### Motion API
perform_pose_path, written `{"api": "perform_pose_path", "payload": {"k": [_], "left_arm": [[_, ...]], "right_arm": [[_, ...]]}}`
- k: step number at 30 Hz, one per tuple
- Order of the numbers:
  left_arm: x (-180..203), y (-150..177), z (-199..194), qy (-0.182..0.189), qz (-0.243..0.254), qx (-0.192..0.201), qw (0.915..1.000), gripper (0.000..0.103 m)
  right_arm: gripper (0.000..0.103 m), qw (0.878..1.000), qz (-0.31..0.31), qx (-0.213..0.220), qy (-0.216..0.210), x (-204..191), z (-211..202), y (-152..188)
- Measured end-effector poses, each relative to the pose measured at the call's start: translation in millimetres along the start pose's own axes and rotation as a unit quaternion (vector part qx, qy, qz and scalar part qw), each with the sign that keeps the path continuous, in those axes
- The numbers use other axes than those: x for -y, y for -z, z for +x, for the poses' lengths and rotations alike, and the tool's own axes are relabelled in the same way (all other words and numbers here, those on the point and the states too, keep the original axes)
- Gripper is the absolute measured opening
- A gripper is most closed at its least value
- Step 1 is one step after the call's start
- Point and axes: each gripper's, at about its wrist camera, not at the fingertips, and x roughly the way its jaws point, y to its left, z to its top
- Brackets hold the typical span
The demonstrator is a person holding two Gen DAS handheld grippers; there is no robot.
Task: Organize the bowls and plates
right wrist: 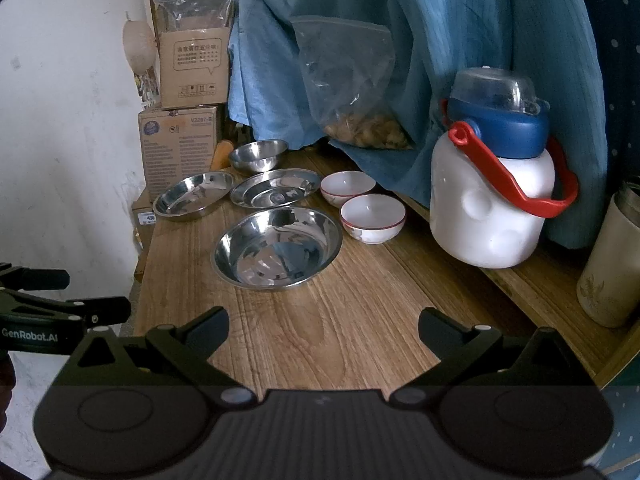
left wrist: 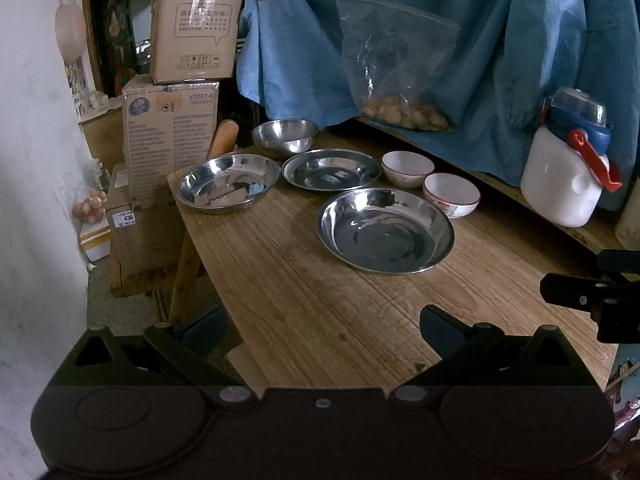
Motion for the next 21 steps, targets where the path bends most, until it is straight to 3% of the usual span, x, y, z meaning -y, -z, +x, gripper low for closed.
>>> {"api": "perform_pose_path", "payload": {"k": [21], "left_arm": [[-4.1,2.3,3.7,0.001,-0.004,-0.004,1.0,0.102]], "right_arm": [[0.103,1.0,0.001,-0.001,0.0,-0.5,-0.6,0.2]]}}
